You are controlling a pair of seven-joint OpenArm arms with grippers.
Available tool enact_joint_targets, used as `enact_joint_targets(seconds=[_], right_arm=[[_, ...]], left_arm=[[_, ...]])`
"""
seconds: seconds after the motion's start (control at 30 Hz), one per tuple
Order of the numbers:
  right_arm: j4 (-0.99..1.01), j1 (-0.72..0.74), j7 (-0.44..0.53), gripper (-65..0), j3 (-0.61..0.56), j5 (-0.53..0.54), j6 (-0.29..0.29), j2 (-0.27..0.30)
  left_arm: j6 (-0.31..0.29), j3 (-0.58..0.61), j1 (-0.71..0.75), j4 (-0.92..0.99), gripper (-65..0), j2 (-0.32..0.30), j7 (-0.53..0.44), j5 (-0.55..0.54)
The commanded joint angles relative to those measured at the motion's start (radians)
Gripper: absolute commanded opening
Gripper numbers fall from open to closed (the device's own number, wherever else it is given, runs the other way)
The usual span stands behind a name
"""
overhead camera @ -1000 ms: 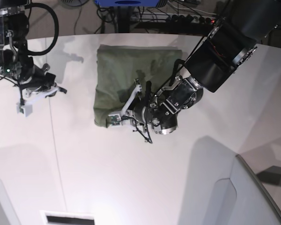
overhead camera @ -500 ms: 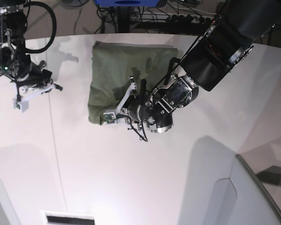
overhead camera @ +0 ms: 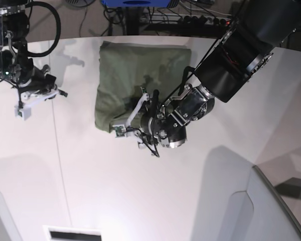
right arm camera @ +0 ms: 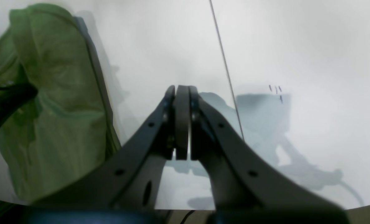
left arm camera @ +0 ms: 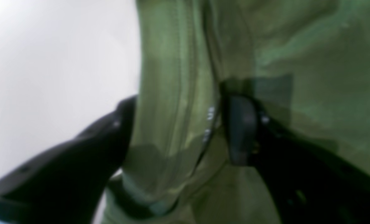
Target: Layout the t-shirt on the table in an organized manner, then fold the t-shirt properly
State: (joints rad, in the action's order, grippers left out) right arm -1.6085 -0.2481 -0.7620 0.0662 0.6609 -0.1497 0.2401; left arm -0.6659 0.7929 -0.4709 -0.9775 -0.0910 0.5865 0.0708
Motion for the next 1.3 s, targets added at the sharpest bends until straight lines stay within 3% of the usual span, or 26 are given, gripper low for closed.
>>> enact_joint_targets(seconds=[0.0,0.4,0.53,0.7,0.77,0.83,0.87,1.0,1.07,1.27], right_arm=[[-0.016,0.006,0.014,-65.0,0.002,0.006,0.003,0.011],[-0.016,0.014,0.014,-65.0,0.001,0.006,0.003,0.011],[-0.016,0.014,0.012,-65.0,0.001,0.006,0.003,0.011],[-0.023,0.006,0.012,-65.0,0.001,0.006,0.003,0.011],[-0.028,-0.017,0.02,-65.0,0.008,0.006,0.003,0.014],[-0.054,-0.035,0.022,-65.0,0.01,0.0,0.003,0.02],[-0.079,-0.05,0.019,-65.0,0.007,-0.002,0.003,0.034],[-0.238,-0.132,-0.012,-65.0,-0.024,-0.002,-0.001,0.106],[-0.344,-0.188,-0.054,-65.0,-0.024,-0.002,-0.001,0.127],[-0.393,-0.349,-0.178,-65.0,0.036,0.0,-0.001,0.124]], left_arm=[[-0.007,-0.003,-0.035,-0.01,-21.2,0.003,0.002,0.002],[-0.007,-0.005,-0.134,-0.091,-20.4,0.0,0.037,0.001],[-0.007,-0.007,-0.141,-0.274,-20.7,-0.04,0.169,-0.041],[-0.001,-0.026,-0.038,-0.544,-22.9,-0.152,0.27,-0.099],[-0.001,-0.12,0.048,-0.622,-35.5,-0.184,0.287,-0.098],[-0.001,-0.275,0.143,-0.67,-57.6,-0.195,0.289,-0.098],[-0.001,-0.37,0.205,-0.694,-65.0,-0.195,0.289,-0.096],[0.001,-0.715,0.45,-0.857,-65.0,-0.191,0.273,-0.096],[0.001,-0.844,0.598,-0.947,-65.0,-0.191,0.214,-0.095],[0.001,-1.044,0.937,-0.97,-65.0,-0.191,0.068,-0.095]])
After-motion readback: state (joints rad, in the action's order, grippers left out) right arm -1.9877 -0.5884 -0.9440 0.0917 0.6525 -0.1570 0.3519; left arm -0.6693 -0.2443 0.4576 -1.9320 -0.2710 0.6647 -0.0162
